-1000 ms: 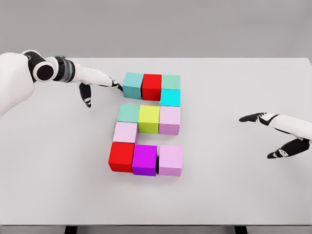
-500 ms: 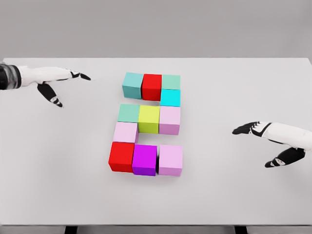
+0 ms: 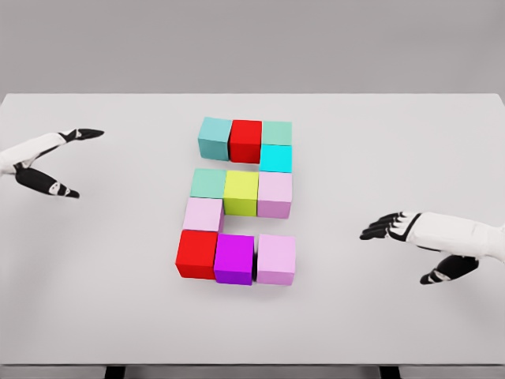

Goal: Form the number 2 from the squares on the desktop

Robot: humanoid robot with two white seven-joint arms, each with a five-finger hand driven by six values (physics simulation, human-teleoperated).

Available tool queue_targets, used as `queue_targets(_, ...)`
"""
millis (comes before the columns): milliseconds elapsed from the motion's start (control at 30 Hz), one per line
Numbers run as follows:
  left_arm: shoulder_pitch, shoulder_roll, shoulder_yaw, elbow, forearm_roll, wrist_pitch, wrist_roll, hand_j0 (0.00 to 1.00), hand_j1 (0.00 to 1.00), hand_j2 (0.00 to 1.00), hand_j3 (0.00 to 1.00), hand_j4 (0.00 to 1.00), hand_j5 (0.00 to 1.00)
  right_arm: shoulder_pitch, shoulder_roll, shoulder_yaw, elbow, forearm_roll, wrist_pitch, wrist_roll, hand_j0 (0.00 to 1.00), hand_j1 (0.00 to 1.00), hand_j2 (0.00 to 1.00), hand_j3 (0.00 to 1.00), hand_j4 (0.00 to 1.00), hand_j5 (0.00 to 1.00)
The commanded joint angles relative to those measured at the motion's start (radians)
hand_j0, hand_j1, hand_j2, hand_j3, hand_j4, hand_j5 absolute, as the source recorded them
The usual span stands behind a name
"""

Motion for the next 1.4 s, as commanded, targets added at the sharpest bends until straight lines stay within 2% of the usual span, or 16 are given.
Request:
queue_targets(0, 0.0, 0.002, 0.015, -0.003, 0.009, 0.002, 0.0, 1.0, 1.0, 1.0, 1.0, 1.0, 1.0, 0.0, -0.001, 0.018, -0.032, 0.063, 0.002, 0.0, 1.0, 1.0, 1.0, 1.0, 1.0, 1.0)
queue_targets(67, 0.0, 0.002, 0.015, -0.003, 0.008, 0.002, 0.0, 1.0, 1.0, 1.0, 1.0, 1.0, 1.0, -0.009, 0.003, 0.041, -0.032, 0.099, 0.002, 0.0, 1.0, 1.0, 1.0, 1.0, 1.0, 1.0)
queue_targets(167, 0.0, -0.001, 0.015, 0.002, 0.006, 0.002, 0.0, 1.0, 1.0, 1.0, 1.0, 1.0, 1.0, -0.038, 0.049, 0.081, -0.029, 0.232, 0.002, 0.0, 1.0, 1.0, 1.0, 1.0, 1.0, 1.0)
queue_targets(267, 0.006, 0.0, 0.015, 0.002, 0.004, 0.002, 0.0, 1.0, 1.0, 1.0, 1.0, 1.0, 1.0, -0.069, 0.035, 0.086, -0.032, 0.307, 0.002, 0.0, 1.0, 1.0, 1.0, 1.0, 1.0, 1.0)
queue_targets(333, 0.006, 0.002, 0.015, 0.002, 0.004, 0.002, 0.0, 1.0, 1.0, 1.0, 1.0, 1.0, 1.0, -0.129, 0.037, 0.153, -0.032, 0.369, 0.002, 0.0, 1.0, 1.0, 1.0, 1.0, 1.0, 1.0)
queue_targets(433, 0.006, 0.002, 0.015, 0.0, 0.004, 0.002, 0.0, 1.0, 1.0, 1.0, 1.0, 1.0, 1.0, -0.193, 0.037, 0.204, -0.034, 0.381, 0.002, 0.0, 1.0, 1.0, 1.0, 1.0, 1.0, 1.0)
queue_targets(533, 0.006, 0.0, 0.015, 0.0, 0.004, 0.002, 0.0, 1.0, 1.0, 1.0, 1.0, 1.0, 1.0, -0.314, 0.049, 0.374, -0.032, 0.381, 0.002, 0.0, 1.0, 1.0, 1.0, 1.0, 1.0, 1.0)
queue_targets(733, 0.006, -0.001, 0.015, 0.002, 0.004, 0.002, 0.0, 1.0, 1.0, 1.0, 1.0, 1.0, 1.0, -0.322, 0.071, 0.391, -0.034, 0.381, 0.002, 0.0, 1.0, 1.0, 1.0, 1.0, 1.0, 1.0)
queue_targets(867, 0.006, -0.001, 0.015, 0.003, 0.003, 0.002, 0.0, 1.0, 1.0, 1.0, 1.0, 1.0, 1.0, -0.333, 0.121, 0.4, -0.034, 0.381, 0.002, 0.0, 1.0, 1.0, 1.0, 1.0, 1.0, 1.0)
queue_targets(1367, 0.009, -0.003, 0.016, 0.005, 0.003, 0.002, 0.0, 1.0, 1.0, 1.0, 1.0, 1.0, 1.0, -0.399, 0.17, 0.468, -0.036, 0.381, 0.002, 0.0, 1.0, 1.0, 1.0, 1.0, 1.0, 1.0)
